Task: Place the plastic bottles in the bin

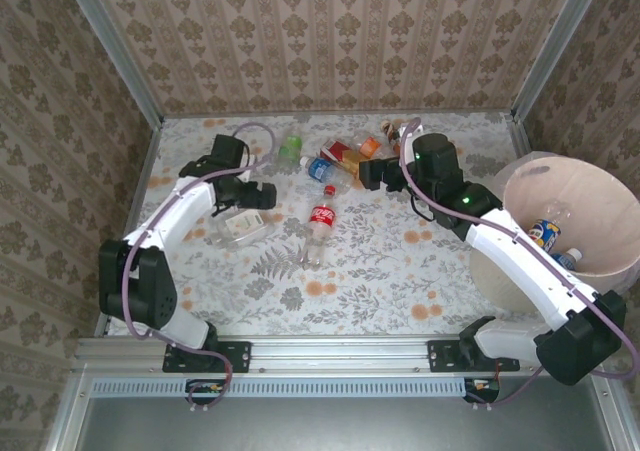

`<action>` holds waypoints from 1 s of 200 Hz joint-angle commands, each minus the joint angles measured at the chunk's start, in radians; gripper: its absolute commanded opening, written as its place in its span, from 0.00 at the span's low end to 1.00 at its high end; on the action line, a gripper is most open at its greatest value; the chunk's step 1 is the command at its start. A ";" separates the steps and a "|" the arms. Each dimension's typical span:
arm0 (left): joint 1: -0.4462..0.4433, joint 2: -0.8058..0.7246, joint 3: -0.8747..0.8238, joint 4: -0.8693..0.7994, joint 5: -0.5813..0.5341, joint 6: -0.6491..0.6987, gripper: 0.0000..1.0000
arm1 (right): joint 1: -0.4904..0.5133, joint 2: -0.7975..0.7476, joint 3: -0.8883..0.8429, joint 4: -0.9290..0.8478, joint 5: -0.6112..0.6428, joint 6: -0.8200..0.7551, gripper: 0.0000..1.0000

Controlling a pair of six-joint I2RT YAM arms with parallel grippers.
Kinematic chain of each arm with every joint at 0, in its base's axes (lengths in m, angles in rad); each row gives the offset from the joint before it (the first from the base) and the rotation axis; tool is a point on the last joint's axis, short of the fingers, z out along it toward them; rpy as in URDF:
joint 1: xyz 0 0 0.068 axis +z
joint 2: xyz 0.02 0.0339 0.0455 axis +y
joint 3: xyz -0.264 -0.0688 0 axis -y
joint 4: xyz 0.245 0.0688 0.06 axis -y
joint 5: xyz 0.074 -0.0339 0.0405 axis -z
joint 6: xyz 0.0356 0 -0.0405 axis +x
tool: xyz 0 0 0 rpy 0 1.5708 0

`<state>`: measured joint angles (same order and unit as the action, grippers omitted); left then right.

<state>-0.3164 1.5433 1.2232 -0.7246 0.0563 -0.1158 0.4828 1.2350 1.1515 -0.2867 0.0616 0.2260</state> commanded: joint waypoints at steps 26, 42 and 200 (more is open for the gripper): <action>-0.061 0.112 0.115 -0.217 -0.067 0.388 1.00 | 0.007 0.045 0.089 -0.024 0.025 -0.066 1.00; -0.047 0.138 0.118 -0.225 -0.071 0.415 1.00 | 0.007 0.041 0.087 -0.023 0.034 -0.078 1.00; -0.023 0.238 0.137 -0.079 -0.080 0.481 1.00 | 0.008 -0.013 0.031 -0.017 0.087 -0.102 1.00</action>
<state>-0.3443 1.8187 1.3445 -0.8246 -0.0200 0.3637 0.4828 1.2427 1.1912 -0.2947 0.1246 0.1326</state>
